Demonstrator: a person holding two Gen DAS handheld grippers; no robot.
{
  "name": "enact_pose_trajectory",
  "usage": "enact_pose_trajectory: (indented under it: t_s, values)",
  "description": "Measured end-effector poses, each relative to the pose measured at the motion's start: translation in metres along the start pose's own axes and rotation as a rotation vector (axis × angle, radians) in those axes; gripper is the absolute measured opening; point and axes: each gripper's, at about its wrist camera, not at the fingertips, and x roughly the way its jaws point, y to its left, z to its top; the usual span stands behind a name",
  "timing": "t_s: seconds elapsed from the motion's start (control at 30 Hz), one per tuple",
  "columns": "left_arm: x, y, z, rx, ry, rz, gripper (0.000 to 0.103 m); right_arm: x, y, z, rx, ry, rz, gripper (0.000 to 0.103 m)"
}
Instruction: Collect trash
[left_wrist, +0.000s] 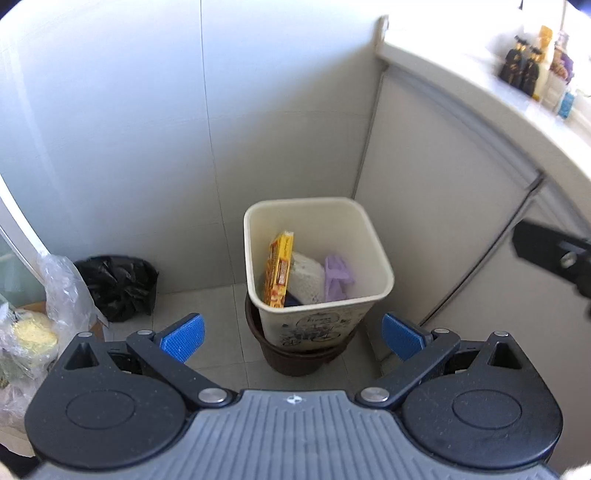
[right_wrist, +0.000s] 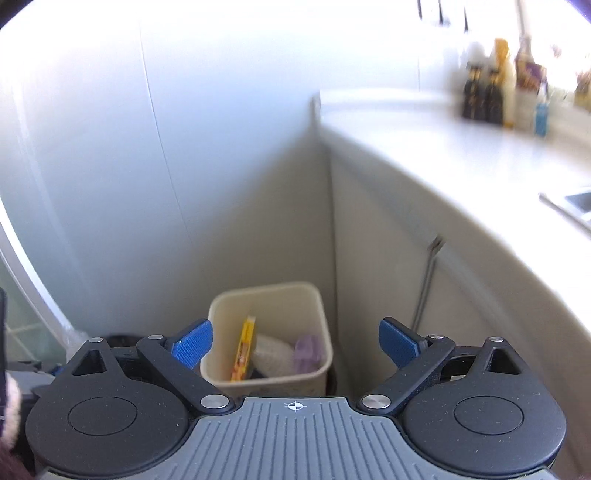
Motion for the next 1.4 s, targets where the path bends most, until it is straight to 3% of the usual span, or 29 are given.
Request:
enact_pose_trajectory:
  t_s: [0.17, 0.33, 0.5, 0.8, 1.4]
  values:
    - [-0.034, -0.016, -0.005, -0.026, -0.064, -0.009, 0.103, -0.047, -0.005, 0.007, -0.024, -0.106, -0.107, 0.103]
    - [-0.053, -0.017, -0.008, -0.037, -0.012, -0.096, 0.103, -0.074, -0.009, 0.010, -0.032, -0.141, -0.179, 0.103]
    - [-0.079, -0.029, -0.013, 0.020, -0.113, -0.022, 0.103, -0.093, -0.010, 0.017, -0.027, -0.149, -0.196, 0.103]
    - [-0.089, -0.032, -0.010, 0.021, -0.118, -0.021, 0.103, -0.100, -0.002, 0.016, -0.040, -0.161, -0.255, 0.103]
    - [-0.087, -0.033, -0.012, 0.030, -0.116, -0.009, 0.103, -0.089, -0.009, 0.012, -0.012, -0.115, -0.258, 0.103]
